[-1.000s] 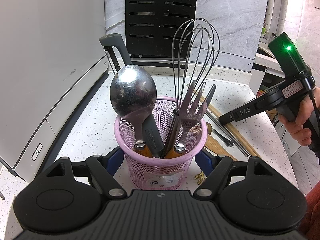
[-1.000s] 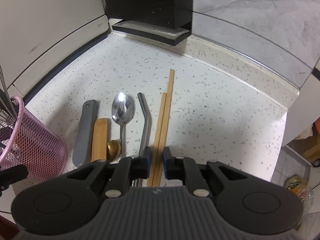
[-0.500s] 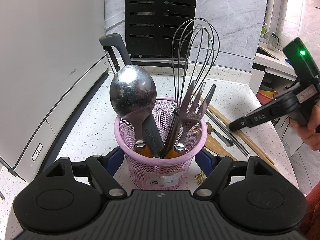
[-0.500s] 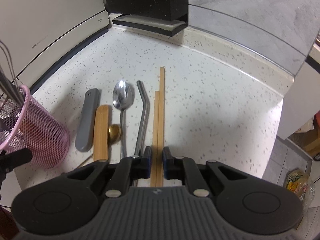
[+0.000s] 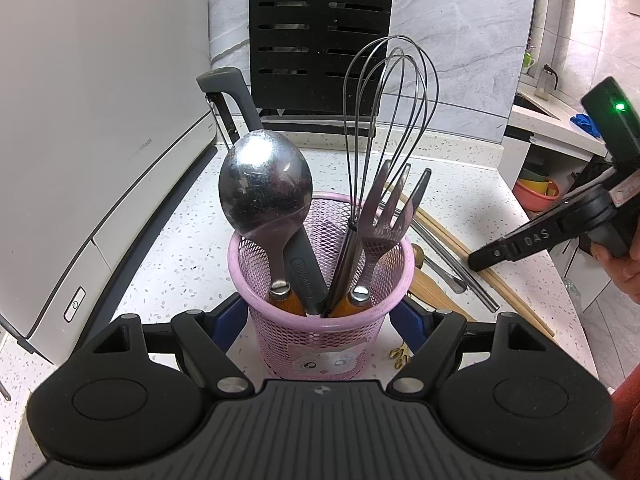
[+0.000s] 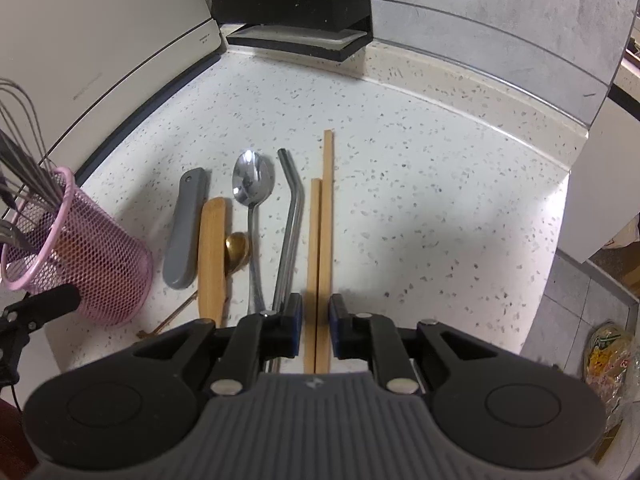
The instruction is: Organize utensils
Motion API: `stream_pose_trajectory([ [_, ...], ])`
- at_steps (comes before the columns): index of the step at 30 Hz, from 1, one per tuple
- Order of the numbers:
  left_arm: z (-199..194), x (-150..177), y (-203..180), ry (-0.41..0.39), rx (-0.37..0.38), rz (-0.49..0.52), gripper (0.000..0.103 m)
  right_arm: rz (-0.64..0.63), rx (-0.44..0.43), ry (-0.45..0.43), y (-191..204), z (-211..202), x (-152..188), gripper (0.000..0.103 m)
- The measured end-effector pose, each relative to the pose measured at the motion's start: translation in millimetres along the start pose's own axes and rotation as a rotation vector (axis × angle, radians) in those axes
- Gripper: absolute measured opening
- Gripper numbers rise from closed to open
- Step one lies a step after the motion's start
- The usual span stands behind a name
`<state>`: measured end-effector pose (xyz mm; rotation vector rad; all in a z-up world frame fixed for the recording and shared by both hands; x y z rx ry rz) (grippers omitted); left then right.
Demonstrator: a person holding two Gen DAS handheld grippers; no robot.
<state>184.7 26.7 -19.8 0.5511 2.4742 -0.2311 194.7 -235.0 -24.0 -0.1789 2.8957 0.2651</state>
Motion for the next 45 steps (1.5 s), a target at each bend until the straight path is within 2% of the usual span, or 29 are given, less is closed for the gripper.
stream_pose_trajectory([
  [6,1,0,1,0.001,0.003,0.002,0.090,-0.054,0.006,-0.010,7,-27,31,0.013],
  [12,0,0,1,0.002,0.003,0.001,0.090,-0.095,0.015,0.051,12,-47,81,0.012],
  [18,1,-1,0,0.002,0.002,0.001,0.090,-0.141,0.040,0.138,20,-45,107,0.013],
  [24,1,-1,0,0.002,0.002,0.001,0.090,-0.146,0.062,0.175,18,-37,111,0.010],
  [28,1,-1,0,0.002,0.001,0.001,0.090,-0.143,0.056,0.177,17,-33,111,0.000],
  [45,1,-1,0,0.002,0.001,0.001,0.090,-0.095,0.041,0.127,18,-26,83,0.000],
])
Point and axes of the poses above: each gripper's, at about its wrist camera, not at the fingertips, and z roughly the way its jaws point, y to its left, x to its underside, the point moved 1 cm from there along z, roughly the way its jaws point, and after that the axes turned 11 degrees about y, right-handed, at the moved point
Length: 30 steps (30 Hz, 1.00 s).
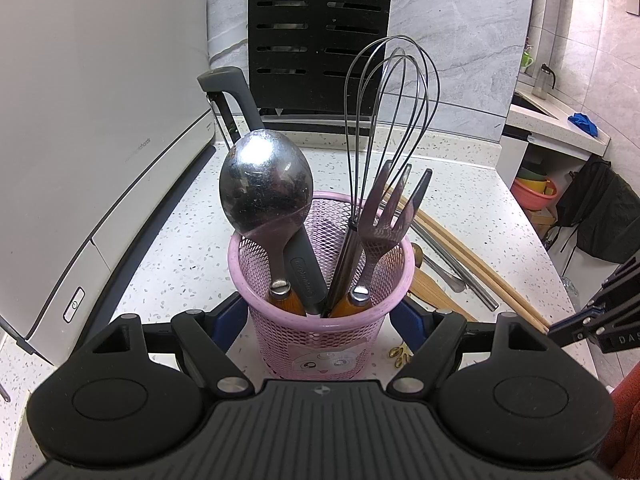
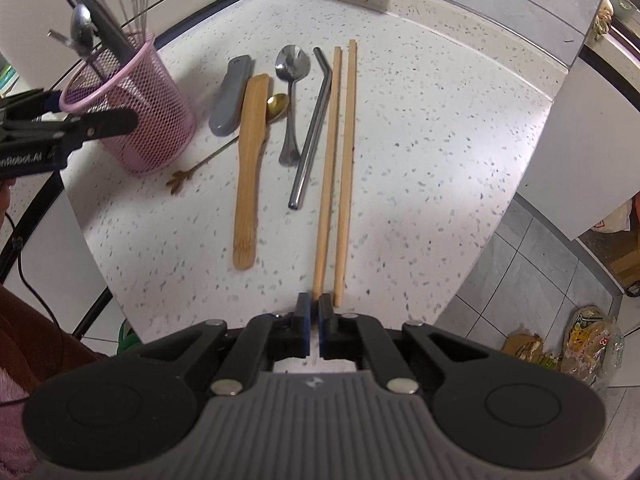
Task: Organize utensils
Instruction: 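Close the right gripper on the pair of wooden chopsticks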
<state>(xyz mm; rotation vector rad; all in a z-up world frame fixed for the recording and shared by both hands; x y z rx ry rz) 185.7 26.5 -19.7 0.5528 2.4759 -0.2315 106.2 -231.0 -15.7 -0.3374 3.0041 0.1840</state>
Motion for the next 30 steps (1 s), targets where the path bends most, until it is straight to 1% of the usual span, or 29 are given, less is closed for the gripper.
stream_pose_trajectory([
  [3,0,0,0,0.000,0.000,0.000,0.090,0.007,0.003,0.002,-2,0,-2,0.000],
  [5,0,0,0,0.000,0.000,0.000,0.090,-0.001,0.008,0.019,-2,0,-2,0.006],
  [6,0,0,0,0.000,0.000,0.000,0.090,-0.009,0.008,0.020,-1,-2,-2,0.006],
  [9,0,0,0,0.000,0.000,0.000,0.090,-0.037,0.016,-0.002,2,-12,-5,0.007],
  [13,0,0,0,0.000,0.000,0.000,0.090,-0.063,0.037,-0.043,1,-19,-25,0.008],
  [14,0,0,0,0.000,0.000,0.000,0.090,-0.063,0.040,-0.049,-1,-18,-33,0.009],
  [15,0,0,0,0.000,0.000,0.001,0.090,-0.056,0.044,-0.057,-4,-16,-41,0.011],
  [16,0,0,0,0.000,0.000,0.000,0.090,-0.055,0.051,-0.064,-6,-13,-49,0.016],
  [17,0,0,0,-0.001,0.001,0.001,0.090,-0.061,0.054,-0.067,-8,-10,-56,0.024],
  [19,0,0,0,0.000,0.003,0.001,0.090,-0.070,0.061,-0.061,-11,-4,-70,0.032],
  [24,0,0,0,0.001,0.005,0.002,0.090,-0.061,0.070,-0.027,-17,12,-93,0.031],
  [30,0,0,0,0.004,0.006,0.003,0.090,-0.061,0.049,-0.010,-18,15,-109,0.031],
])
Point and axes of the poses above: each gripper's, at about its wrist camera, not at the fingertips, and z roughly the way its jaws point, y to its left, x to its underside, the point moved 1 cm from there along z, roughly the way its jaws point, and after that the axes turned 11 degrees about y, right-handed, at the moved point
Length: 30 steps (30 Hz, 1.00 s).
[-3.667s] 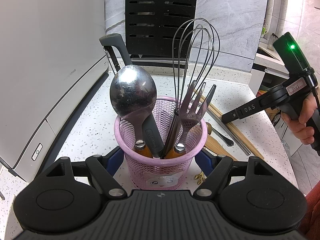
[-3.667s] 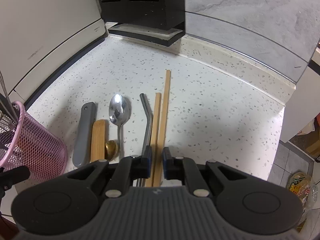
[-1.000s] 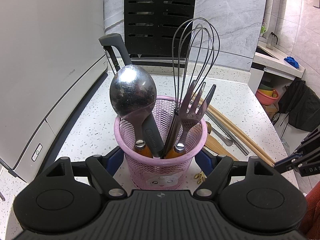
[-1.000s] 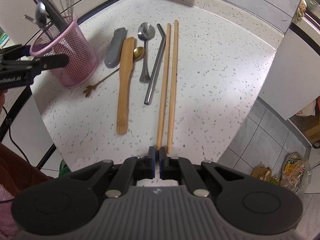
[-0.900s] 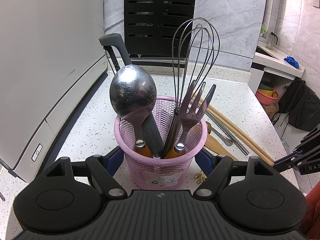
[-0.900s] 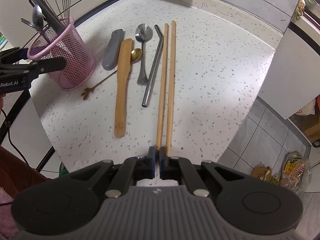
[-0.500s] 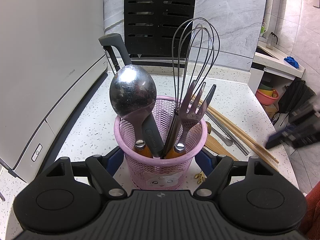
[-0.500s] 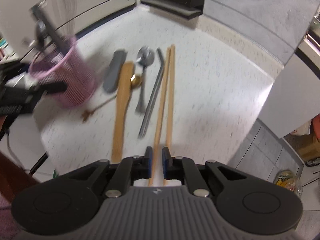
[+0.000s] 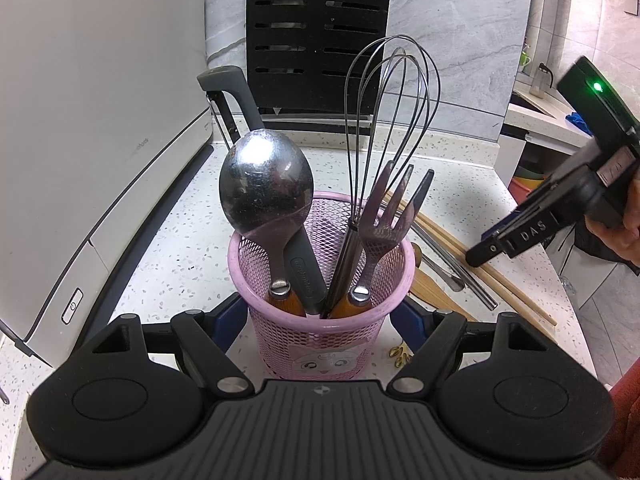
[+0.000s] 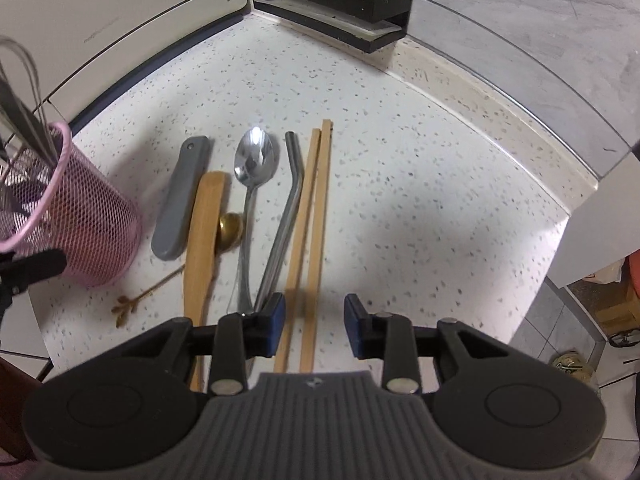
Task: Organize utensils
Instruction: 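Close the right gripper on the pair of wooden chopsticks, then lift the wooden chopsticks with the right gripper over the pink cup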
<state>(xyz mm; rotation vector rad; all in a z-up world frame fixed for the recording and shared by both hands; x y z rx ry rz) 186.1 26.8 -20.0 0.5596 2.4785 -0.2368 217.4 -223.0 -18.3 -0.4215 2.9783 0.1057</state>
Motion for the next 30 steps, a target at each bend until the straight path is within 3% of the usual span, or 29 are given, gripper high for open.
stream_pose_trajectory([
  [12,0,0,0,0.000,-0.001,-0.001,0.090,-0.051,0.054,0.044,8,12,-16,0.026],
  [19,0,0,0,0.000,0.000,-0.001,0.090,-0.091,0.060,0.072,15,12,-19,0.010],
  [30,0,-1,-1,0.000,-0.001,-0.002,0.090,-0.035,0.021,-0.009,6,3,-10,0.008],
])
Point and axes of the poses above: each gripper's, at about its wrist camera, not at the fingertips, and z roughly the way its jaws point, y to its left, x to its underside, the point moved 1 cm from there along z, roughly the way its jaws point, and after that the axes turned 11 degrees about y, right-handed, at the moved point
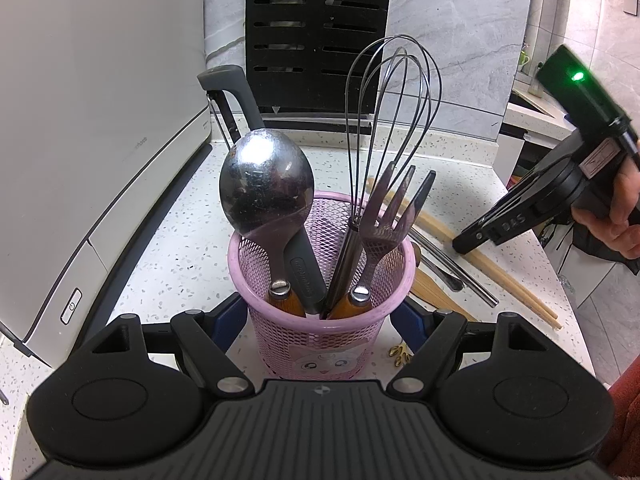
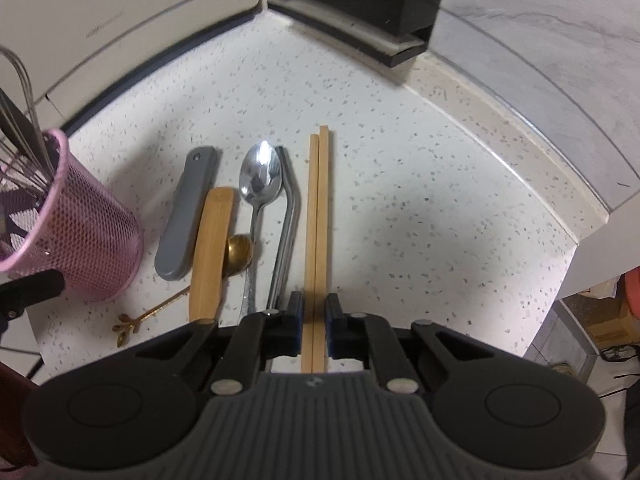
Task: Organize utensils
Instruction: 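Lift the wooden chopsticks with the right gripper over the pink cup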
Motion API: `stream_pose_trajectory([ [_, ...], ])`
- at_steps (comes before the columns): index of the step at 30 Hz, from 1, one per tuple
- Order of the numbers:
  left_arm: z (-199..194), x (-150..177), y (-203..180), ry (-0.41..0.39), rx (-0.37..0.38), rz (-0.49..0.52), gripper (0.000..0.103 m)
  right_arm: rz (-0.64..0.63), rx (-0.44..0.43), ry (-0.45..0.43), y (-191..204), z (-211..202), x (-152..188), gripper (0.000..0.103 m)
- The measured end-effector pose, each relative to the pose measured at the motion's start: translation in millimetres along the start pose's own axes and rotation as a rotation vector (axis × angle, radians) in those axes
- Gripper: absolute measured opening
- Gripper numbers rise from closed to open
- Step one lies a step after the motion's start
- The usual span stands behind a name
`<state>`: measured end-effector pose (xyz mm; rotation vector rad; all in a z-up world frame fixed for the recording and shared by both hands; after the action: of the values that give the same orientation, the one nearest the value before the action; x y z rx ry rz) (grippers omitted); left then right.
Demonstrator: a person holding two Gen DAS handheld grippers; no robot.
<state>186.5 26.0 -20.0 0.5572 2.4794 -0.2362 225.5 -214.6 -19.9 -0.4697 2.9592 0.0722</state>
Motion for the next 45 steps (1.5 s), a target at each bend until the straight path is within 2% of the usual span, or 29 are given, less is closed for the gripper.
stream_pose_trajectory([
  [5,0,0,0,0.000,0.000,0.000,0.090,0.038,-0.044,-0.098,-6,-24,10,0.008],
  [9,0,0,0,0.000,0.000,0.000,0.090,0.045,-0.080,-0.239,-1,-53,22,0.008],
  [16,0,0,0,-0.002,0.001,0.002,0.090,0.020,-0.092,-0.510,27,-97,41,0.008],
  [21,0,0,-2,-0.003,0.003,0.001,0.090,0.030,-0.092,-0.708,45,-119,51,0.008],
  [25,0,0,-1,-0.001,0.006,0.000,0.090,0.076,-0.090,-0.835,54,-136,52,0.008],
  [31,1,-3,0,0.009,0.006,-0.010,0.090,0.126,-0.100,-1.039,80,-144,56,0.008],
  [35,1,-3,0,0.011,0.007,-0.012,0.090,0.166,-0.132,-1.120,91,-130,61,0.008],
  [40,1,-3,0,0.011,0.008,-0.012,0.090,0.179,-0.100,-1.192,106,-109,68,0.008],
  [42,1,-3,0,0.011,0.009,-0.013,0.090,0.189,-0.083,-1.213,108,-103,69,0.008],
  [45,0,-3,-1,0.012,0.010,-0.014,0.090,0.201,-0.102,-1.220,107,-93,69,0.008],
])
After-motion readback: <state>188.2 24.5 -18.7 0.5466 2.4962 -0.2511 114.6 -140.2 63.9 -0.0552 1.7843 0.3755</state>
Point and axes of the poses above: each gripper's, at about its wrist camera, not at the fingertips, and z roughly the way its jaws point, y to its left, x to its underside, the point moved 1 cm from there along z, roughly the way its jaws point, and after that the axes turned 11 degrees about y, right-handed, at the moved point
